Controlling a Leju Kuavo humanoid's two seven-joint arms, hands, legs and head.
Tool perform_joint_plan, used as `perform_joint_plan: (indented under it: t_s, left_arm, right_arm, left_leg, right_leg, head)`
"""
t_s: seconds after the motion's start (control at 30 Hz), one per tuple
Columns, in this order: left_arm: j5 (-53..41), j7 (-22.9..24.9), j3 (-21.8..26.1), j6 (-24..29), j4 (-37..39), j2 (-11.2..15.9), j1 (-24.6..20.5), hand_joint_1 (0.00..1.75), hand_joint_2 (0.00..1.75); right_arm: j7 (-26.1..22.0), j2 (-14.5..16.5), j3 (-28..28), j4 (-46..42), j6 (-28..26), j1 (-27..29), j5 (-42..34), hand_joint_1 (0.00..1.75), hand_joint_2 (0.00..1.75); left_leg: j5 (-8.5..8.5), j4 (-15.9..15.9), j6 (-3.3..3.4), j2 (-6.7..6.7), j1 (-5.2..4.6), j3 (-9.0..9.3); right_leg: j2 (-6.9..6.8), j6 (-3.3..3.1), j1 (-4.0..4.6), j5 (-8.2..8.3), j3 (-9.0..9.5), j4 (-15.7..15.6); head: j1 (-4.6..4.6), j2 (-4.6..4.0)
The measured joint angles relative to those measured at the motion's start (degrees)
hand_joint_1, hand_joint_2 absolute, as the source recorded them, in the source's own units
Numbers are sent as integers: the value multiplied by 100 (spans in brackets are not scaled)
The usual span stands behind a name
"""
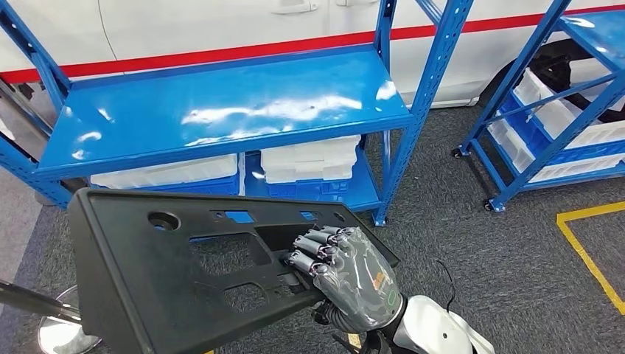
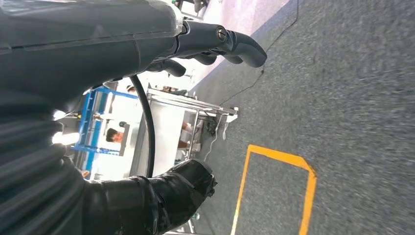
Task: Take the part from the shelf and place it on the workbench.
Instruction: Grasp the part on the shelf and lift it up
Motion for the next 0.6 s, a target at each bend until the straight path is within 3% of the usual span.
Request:
perform_joint_plan:
  t_s: [0.03,0.1,0.13,0.2,0.23,0.27,0.37,0.4,0.43,0.47,0.53,0.6]
  left_arm:
    - [0,-4,0,-1,0,-1,-6,0,175]
    - [0,-23,0,-5,1,-2,-19,0,175]
    - [-1,-33,0,-8,2,-3,-22,0,175]
    - [-1,-46,0,-16,2,-7,-12,0,175]
    - [-1,-53,0,-20,2,-11,-8,0,175]
    - [-2,-62,0,-24,2,-15,-6,0,175]
    - [-4,-95,-2,-38,2,-16,-6,0,175]
    - [-5,-102,-2,-46,2,-15,-6,0,175]
    - [-5,-108,-2,-55,2,-15,-6,0,175]
    - [-5,-114,-2,-66,2,-16,-6,0,175]
    - [-5,-125,-2,-82,5,-44,-4,0,175]
    - [-5,-134,-2,-89,0,-85,-14,0,175]
  right_arm:
    - [1,2,-11,3,17,5,-3,175,175]
    - [2,10,-33,4,41,4,-3,175,175]
    - [3,19,-39,5,47,3,1,175,175]
    - [5,39,-43,15,58,9,9,175,175]
    - [5,49,-42,25,65,12,11,175,175]
    - [5,57,-42,38,73,15,12,175,175]
    - [11,95,-39,104,87,26,13,175,175]
    - [14,113,-34,132,90,34,13,175,175]
    - [16,132,-28,161,92,40,13,175,175]
    - [16,152,-20,187,93,46,13,175,175]
    - [18,194,-11,220,94,39,13,175,175]
    - [23,230,-12,231,91,31,13,175,175]
  left_leg:
    - [73,-412,-21,-13,19,331]
    - [-27,-1216,3,-61,23,860]
    - [-100,-1436,31,-81,7,980]
    - [-74,-1500,125,-64,-10,935]
    - [-31,-1502,181,-47,-14,902]
    - [24,-1508,245,-25,-15,855]
    - [196,-1498,368,15,-67,661]
    - [253,-1491,382,20,-91,578]
    - [306,-1479,390,24,-118,495]
    - [354,-1466,395,25,-147,417]
    - [429,-1439,397,14,-192,300]
    - [508,-1428,368,-13,-191,236]
  right_leg:
    - [1,38,-3,48,-82,30]
    - [2,119,6,145,-185,80]
    - [1,157,15,196,-207,84]
    - [6,229,3,262,-225,71]
    - [9,258,-8,186,-257,113]
    - [14,278,-21,-2,-316,256]
    - [31,300,-32,-818,-591,1265]
    - [36,293,-24,-922,-626,1567]
    - [39,270,-10,-896,-583,1710]
    - [42,225,13,-767,-434,1638]
    - [79,41,93,-517,127,945]
    - [161,-111,159,-521,614,191]
  head:
    - [-1,0]
    - [5,1]
    - [8,1]
    - [11,1]
    - [12,1]
    - [12,0]
    - [11,0]
    - [11,0]
    - [11,0]
    - [10,0]
    - [4,0]
    - [-11,1]
